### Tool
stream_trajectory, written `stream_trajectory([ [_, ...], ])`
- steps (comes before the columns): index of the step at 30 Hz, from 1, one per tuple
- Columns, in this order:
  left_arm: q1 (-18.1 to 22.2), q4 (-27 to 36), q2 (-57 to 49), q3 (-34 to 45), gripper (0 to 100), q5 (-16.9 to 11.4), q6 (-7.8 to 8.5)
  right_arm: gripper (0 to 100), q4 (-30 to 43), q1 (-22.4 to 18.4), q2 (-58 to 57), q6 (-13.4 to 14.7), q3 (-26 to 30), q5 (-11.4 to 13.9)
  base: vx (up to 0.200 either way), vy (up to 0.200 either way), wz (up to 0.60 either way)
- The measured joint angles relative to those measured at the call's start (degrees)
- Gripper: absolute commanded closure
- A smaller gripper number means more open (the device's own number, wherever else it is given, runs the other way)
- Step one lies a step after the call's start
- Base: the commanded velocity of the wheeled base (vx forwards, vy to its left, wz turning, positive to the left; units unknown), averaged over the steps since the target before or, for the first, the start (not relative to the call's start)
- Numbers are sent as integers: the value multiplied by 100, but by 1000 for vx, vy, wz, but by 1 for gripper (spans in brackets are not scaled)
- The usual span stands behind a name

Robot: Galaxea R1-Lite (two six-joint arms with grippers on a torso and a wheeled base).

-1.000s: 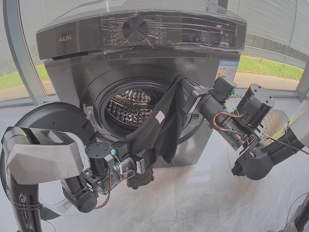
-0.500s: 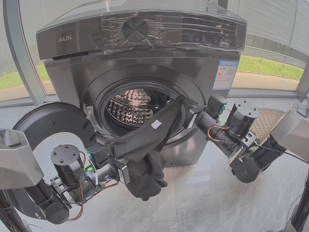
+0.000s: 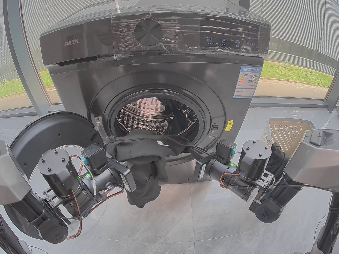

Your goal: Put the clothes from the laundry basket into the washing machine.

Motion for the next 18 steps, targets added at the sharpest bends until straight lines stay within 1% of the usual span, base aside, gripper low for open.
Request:
stream_trajectory([
  [3, 0, -5, -20, -7, 100, 0, -2, 100, -1, 33, 18, 2, 50, 2, 0, 0, 0],
  [4, 0, -5, -24, -7, 100, 2, -5, 0, -1, 38, 18, 2, 61, 5, 0, 0, 0],
  [9, 0, -2, -39, 6, 100, 5, -16, 0, 0, 60, 24, 0, 141, -11, 0, 0, 0],
  [11, 0, -5, -44, 9, 100, 5, -24, 0, 7, 49, 2, -11, 262, -22, 0, 0, 0],
  [15, 24, -2, -61, 17, 100, 43, -40, 0, 43, -20, -168, -148, 816, -9, 0, 0, 0],
  [18, 57, -2, -94, 17, 100, 104, -60, 0, 71, -146, -441, -249, 1428, 16, 0, 0, 0],
])
